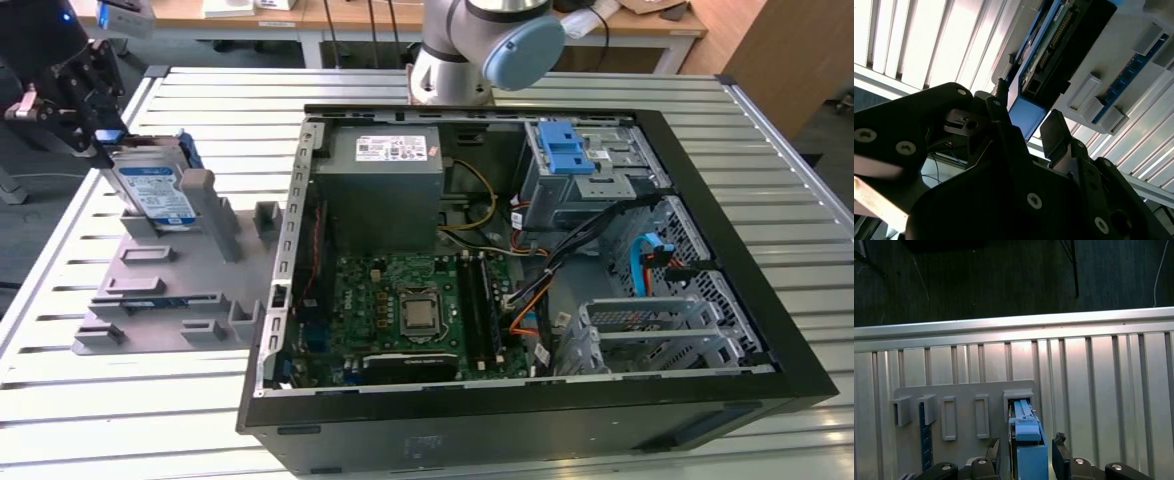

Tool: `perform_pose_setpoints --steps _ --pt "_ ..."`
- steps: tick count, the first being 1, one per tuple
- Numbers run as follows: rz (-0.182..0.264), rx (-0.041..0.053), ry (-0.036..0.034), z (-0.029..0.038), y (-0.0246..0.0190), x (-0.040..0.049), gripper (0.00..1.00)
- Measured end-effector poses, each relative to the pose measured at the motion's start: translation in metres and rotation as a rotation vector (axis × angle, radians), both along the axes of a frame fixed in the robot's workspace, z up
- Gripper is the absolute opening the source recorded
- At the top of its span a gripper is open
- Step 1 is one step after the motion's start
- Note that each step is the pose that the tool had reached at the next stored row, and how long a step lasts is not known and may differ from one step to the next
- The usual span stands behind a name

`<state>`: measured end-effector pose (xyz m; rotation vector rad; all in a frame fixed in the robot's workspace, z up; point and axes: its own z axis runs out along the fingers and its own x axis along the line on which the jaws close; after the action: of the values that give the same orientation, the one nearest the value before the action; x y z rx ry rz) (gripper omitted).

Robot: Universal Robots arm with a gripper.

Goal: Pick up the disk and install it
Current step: 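Pick up the disk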

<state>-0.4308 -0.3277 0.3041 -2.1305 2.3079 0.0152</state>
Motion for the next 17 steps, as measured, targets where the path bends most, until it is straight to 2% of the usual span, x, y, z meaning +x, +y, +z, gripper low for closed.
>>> perform_pose_setpoints --steps 5,6,16,17 --pt "0.000 -0.0002 0.0000 -0.0042 0.0000 0.0000 0.52" --pt "0.000 -0.0003 0.0001 -0.0046 0.0001 0.0000 0.45" --pt "0.005 -0.0002 -0.0002 -0.0060 0.0001 0.0000 0.46" --pt "0.007 -0.0003 -0.0001 -0.0063 0.0001 0.0000 0.52"
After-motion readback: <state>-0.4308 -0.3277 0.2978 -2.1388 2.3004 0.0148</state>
